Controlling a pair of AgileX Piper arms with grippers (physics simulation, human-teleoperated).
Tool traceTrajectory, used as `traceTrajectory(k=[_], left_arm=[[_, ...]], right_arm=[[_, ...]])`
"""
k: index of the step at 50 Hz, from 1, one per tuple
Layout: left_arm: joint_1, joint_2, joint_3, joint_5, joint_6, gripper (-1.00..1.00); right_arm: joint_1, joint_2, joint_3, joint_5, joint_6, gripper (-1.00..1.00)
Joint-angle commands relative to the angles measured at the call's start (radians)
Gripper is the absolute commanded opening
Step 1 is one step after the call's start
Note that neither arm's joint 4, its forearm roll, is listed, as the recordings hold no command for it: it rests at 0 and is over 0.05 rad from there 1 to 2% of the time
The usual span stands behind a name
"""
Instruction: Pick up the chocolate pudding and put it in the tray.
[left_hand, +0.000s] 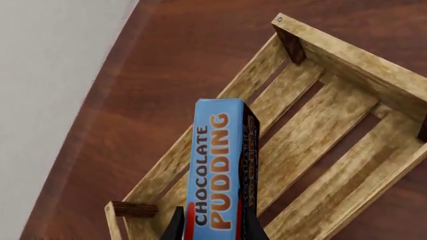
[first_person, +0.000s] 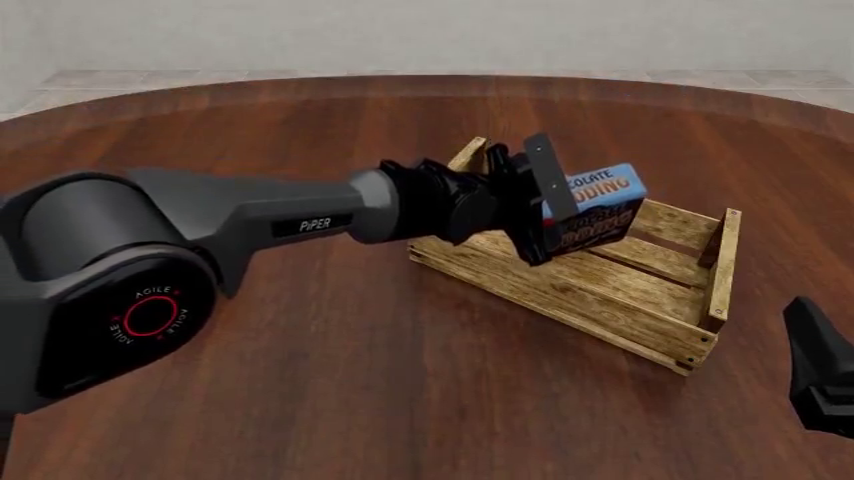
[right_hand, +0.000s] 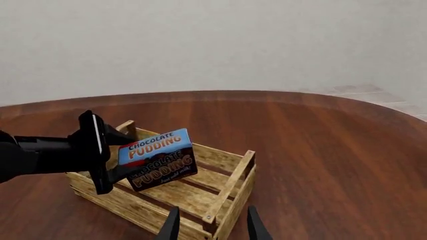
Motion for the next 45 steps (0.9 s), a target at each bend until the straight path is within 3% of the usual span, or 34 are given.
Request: traceTrajectory(k=[1, 45], left_arm=[[0.002, 0.006, 0.0, -0.005, 0.015, -1.0], [0.003, 0.031, 0.016, -0.045, -0.01, -1.0]], right_arm=[[-0.001, 0.004, 0.0, -0.002, 0.0, 1.0], [0.002, 0.012, 0.0, -0.007, -0.005, 1.0]])
